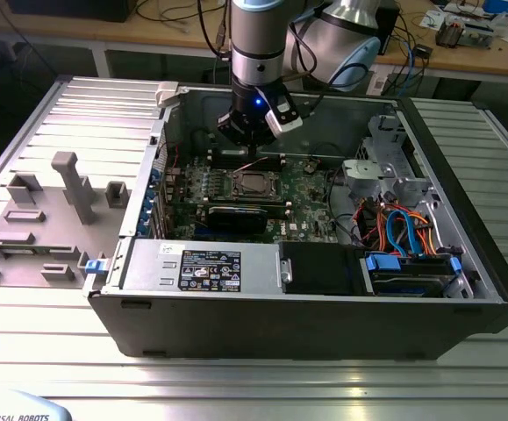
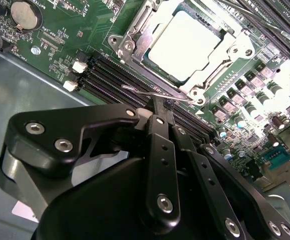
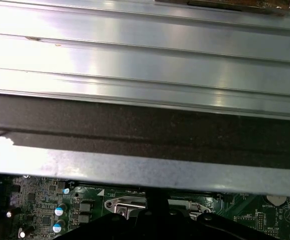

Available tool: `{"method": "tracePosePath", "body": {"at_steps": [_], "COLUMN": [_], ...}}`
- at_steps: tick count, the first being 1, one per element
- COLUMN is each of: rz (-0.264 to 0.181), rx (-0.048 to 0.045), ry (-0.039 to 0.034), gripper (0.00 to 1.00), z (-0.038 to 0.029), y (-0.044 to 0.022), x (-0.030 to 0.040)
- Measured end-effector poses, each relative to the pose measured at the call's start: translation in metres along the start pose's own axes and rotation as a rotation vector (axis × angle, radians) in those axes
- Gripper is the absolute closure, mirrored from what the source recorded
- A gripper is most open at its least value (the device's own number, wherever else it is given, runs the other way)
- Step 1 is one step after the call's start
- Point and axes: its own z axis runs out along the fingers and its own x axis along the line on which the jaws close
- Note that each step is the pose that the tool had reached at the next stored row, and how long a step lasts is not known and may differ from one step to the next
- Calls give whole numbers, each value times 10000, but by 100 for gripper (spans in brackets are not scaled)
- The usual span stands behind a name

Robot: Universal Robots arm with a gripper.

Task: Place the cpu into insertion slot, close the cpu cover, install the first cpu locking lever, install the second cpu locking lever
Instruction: 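Install the first cpu locking lever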

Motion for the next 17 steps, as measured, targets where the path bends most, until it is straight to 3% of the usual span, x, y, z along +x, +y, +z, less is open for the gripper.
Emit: {"method": "tracePosePath", "body": {"at_steps": [4,6,8,17], "rz": [0,48,136,259], "rx": [0,42,43,47], "ry": [0,-1,-8,-17], "gripper": [89,89,89,89], "z": [1,42,64,122], "y": [0,23,17,5], "x": [0,-78,-110,-195]}}
